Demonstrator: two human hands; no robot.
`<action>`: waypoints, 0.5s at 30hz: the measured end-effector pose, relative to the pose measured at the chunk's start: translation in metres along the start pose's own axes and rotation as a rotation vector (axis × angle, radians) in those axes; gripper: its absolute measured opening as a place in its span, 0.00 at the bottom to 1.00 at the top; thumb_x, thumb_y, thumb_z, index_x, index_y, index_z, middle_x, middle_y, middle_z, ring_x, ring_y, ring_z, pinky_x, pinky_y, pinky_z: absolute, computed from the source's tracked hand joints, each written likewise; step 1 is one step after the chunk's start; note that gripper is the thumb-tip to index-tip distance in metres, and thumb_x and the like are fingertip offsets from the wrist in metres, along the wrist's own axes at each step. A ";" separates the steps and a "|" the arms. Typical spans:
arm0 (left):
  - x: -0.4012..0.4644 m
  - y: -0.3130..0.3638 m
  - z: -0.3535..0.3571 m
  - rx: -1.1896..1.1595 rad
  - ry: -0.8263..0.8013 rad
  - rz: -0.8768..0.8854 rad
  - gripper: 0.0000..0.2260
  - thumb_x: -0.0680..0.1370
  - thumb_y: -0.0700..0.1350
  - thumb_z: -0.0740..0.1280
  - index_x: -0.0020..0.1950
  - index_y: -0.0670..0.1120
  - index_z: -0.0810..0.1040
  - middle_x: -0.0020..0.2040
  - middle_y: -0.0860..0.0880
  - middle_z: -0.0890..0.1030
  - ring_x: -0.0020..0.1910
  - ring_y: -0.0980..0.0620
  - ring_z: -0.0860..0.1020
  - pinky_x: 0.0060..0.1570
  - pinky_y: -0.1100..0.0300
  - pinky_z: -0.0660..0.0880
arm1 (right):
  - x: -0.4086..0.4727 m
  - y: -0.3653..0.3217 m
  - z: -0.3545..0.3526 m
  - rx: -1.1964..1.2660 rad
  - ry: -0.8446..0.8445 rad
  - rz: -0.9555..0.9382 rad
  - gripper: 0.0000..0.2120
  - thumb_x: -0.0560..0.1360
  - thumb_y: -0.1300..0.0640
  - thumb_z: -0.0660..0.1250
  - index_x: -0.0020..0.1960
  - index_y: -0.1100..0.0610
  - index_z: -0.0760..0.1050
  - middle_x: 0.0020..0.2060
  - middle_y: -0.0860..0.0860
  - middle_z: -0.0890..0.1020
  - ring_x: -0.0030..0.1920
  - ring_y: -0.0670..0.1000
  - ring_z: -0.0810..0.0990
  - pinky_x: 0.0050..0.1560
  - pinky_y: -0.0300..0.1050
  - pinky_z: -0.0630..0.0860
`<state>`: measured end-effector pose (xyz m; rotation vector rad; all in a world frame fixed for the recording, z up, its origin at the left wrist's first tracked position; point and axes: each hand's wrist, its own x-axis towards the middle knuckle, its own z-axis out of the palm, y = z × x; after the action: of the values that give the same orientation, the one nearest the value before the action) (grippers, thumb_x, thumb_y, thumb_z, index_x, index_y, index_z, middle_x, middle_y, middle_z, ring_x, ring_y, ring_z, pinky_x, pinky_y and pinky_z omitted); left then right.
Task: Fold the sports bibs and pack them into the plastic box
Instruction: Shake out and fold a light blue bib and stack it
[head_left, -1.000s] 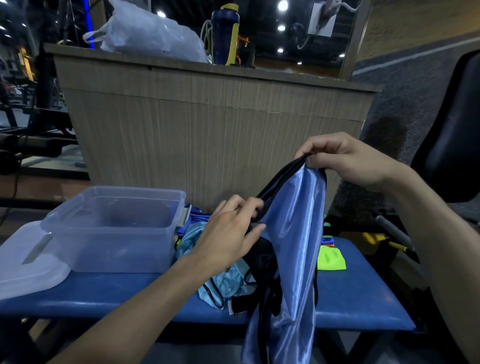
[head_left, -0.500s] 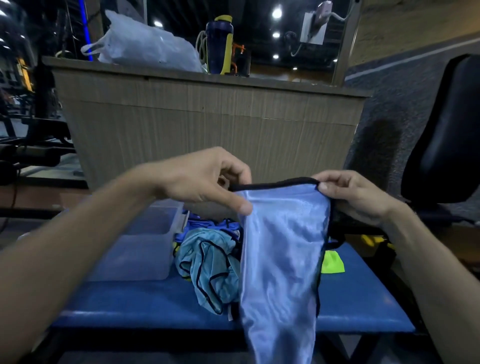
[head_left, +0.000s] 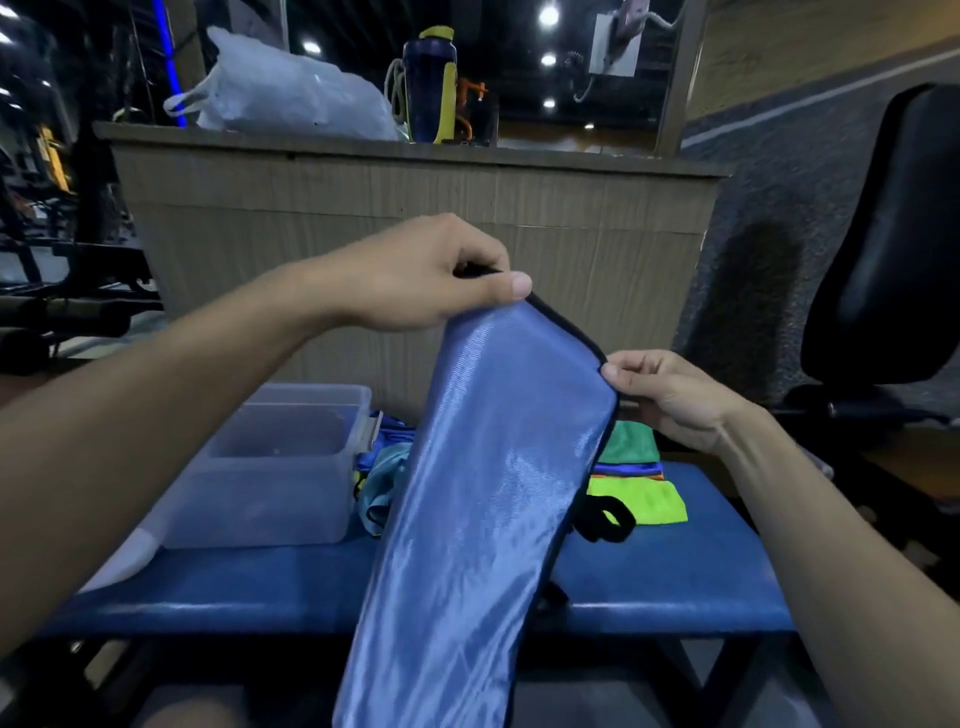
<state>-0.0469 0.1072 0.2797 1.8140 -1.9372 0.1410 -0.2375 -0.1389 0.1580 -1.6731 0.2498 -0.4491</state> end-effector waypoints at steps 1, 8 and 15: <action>0.000 0.004 0.001 0.003 -0.021 0.005 0.17 0.82 0.60 0.63 0.41 0.51 0.78 0.37 0.54 0.79 0.36 0.54 0.76 0.39 0.56 0.70 | -0.001 -0.001 -0.001 -0.034 0.006 0.020 0.07 0.73 0.52 0.72 0.43 0.56 0.81 0.38 0.51 0.81 0.39 0.47 0.77 0.43 0.40 0.74; 0.012 0.028 0.035 0.897 -0.157 -0.076 0.16 0.82 0.61 0.59 0.56 0.52 0.79 0.47 0.46 0.77 0.44 0.43 0.75 0.41 0.53 0.68 | -0.020 -0.003 -0.013 -0.369 0.085 0.092 0.10 0.81 0.60 0.68 0.40 0.55 0.75 0.30 0.50 0.66 0.29 0.45 0.62 0.30 0.39 0.56; 0.026 0.025 0.067 0.927 -0.006 0.097 0.16 0.84 0.57 0.57 0.54 0.47 0.76 0.52 0.45 0.80 0.54 0.41 0.77 0.36 0.51 0.67 | -0.051 0.000 -0.030 -0.248 0.236 0.043 0.05 0.81 0.62 0.67 0.45 0.58 0.75 0.29 0.48 0.75 0.29 0.46 0.72 0.30 0.37 0.71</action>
<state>-0.0894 0.0599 0.2377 2.2168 -2.1324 1.2356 -0.2965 -0.1450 0.1533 -1.8521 0.5329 -0.6033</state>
